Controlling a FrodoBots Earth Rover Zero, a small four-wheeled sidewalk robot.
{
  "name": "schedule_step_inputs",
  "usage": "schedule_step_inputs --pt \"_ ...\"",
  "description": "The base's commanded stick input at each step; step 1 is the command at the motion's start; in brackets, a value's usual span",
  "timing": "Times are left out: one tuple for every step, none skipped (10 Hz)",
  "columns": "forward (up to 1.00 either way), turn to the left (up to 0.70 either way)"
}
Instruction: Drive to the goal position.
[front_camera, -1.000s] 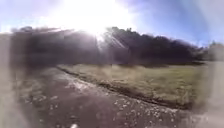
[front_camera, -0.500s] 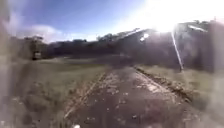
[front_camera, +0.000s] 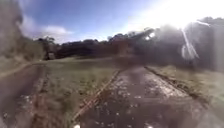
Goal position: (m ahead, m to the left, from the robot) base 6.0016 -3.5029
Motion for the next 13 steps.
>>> schedule_step_inputs --pt "0.00 0.00" --pt "0.00 0.00" --pt "0.00 0.00" --pt "0.00 -0.85" --pt "0.00 -0.85" --pt "0.00 -0.85" --pt "0.00 -0.85" --pt "0.00 -0.85" --pt "0.00 -0.85" --pt "0.00 -0.85" --pt "0.00 -0.85" --pt "0.00 -0.85" --pt "0.00 -0.77"
